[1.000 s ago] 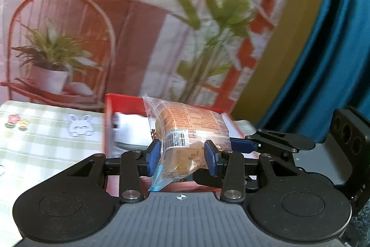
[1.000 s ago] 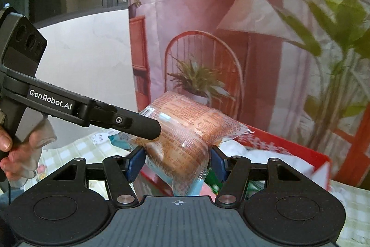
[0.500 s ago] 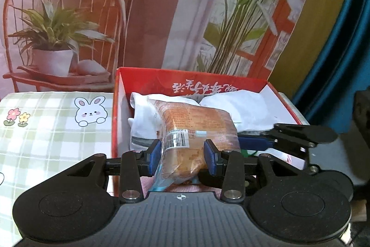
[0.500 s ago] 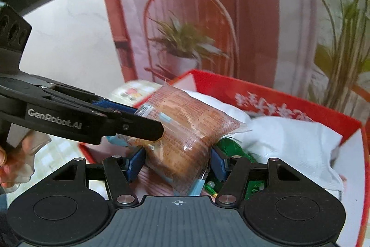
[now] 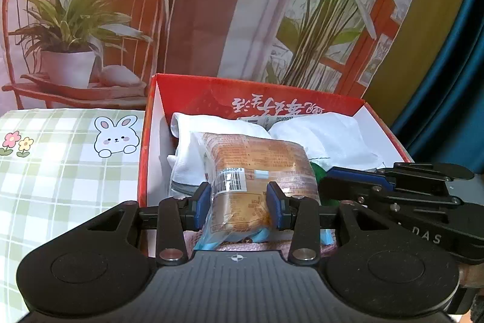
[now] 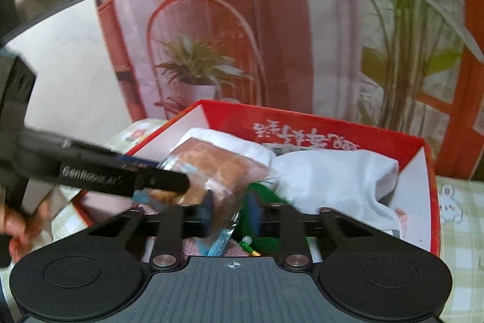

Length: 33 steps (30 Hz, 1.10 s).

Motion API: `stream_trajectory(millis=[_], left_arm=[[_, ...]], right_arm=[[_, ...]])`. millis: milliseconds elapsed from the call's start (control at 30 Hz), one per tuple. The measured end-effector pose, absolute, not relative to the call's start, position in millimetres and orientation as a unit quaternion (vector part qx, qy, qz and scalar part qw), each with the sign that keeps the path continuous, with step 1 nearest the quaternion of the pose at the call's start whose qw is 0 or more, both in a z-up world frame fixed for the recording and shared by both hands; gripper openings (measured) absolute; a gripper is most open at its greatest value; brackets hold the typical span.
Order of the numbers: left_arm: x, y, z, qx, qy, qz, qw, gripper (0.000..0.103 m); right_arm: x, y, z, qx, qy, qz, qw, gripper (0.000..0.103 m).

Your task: Organize soft objects

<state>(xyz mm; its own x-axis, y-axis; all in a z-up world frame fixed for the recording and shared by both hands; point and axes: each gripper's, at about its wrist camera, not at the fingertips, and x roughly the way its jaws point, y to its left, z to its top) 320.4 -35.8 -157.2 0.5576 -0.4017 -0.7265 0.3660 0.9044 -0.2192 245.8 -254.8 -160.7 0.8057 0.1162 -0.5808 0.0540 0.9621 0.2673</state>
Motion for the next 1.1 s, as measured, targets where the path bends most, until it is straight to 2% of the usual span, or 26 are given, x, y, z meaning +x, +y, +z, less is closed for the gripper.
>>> stream_trajectory(millis=[233, 333, 400, 467, 500, 533, 600, 667, 800, 867, 900, 967, 1100], left_arm=[[318.4, -36.5, -158.5, -0.012, 0.415, -0.206, 0.886, 0.043], [313.0, -38.2, -154.4, -0.004, 0.408, -0.203, 0.890, 0.047], [306.9, -39.4, -149.0, 0.011, 0.404, -0.203, 0.892, 0.059], [299.9, -40.1, -143.2, 0.029, 0.397, -0.200, 0.895, 0.088], [295.1, -39.7, -139.0, 0.038, 0.388, -0.196, 0.900, 0.094], [290.0, -39.3, -133.9, 0.047, 0.377, -0.193, 0.905, 0.099], [279.3, -39.4, -122.5, 0.071, 0.355, -0.188, 0.913, 0.102], [270.6, -40.7, -111.9, 0.090, 0.338, -0.181, 0.919, 0.103], [258.1, -43.8, -94.9, 0.102, 0.327, -0.149, 0.928, 0.103], [254.1, -40.8, -87.1, 0.087, 0.328, -0.149, 0.929, 0.103], [252.0, -39.0, -83.1, 0.079, 0.327, -0.155, 0.929, 0.103], [245.9, -32.7, -75.2, 0.061, 0.317, -0.177, 0.930, 0.103], [235.8, -29.5, -62.4, 0.062, 0.294, -0.164, 0.940, 0.103]], right_arm=[[257.1, -248.8, -170.4, 0.145, 0.330, 0.015, 0.932, 0.008], [256.0, -246.4, -169.7, 0.141, 0.334, 0.010, 0.932, 0.008], [253.2, -245.1, -166.8, 0.141, 0.334, 0.005, 0.932, 0.008], [248.0, -244.6, -160.9, 0.142, 0.326, -0.006, 0.935, 0.015], [245.1, -244.5, -157.7, 0.139, 0.323, -0.012, 0.936, 0.016], [241.2, -244.9, -153.7, 0.136, 0.318, -0.015, 0.938, 0.021], [232.8, -247.3, -145.0, 0.131, 0.306, -0.020, 0.943, 0.027], [224.3, -251.0, -135.6, 0.125, 0.295, -0.032, 0.947, 0.046], [205.8, -258.6, -115.8, 0.123, 0.269, -0.055, 0.954, 0.068], [197.5, -260.4, -107.1, 0.120, 0.257, -0.063, 0.957, 0.085], [193.5, -261.2, -103.0, 0.117, 0.252, -0.066, 0.958, 0.088], [185.6, -261.2, -94.3, 0.111, 0.241, -0.074, 0.961, 0.102], [172.1, -260.1, -80.4, 0.111, 0.231, -0.087, 0.963, 0.103]])
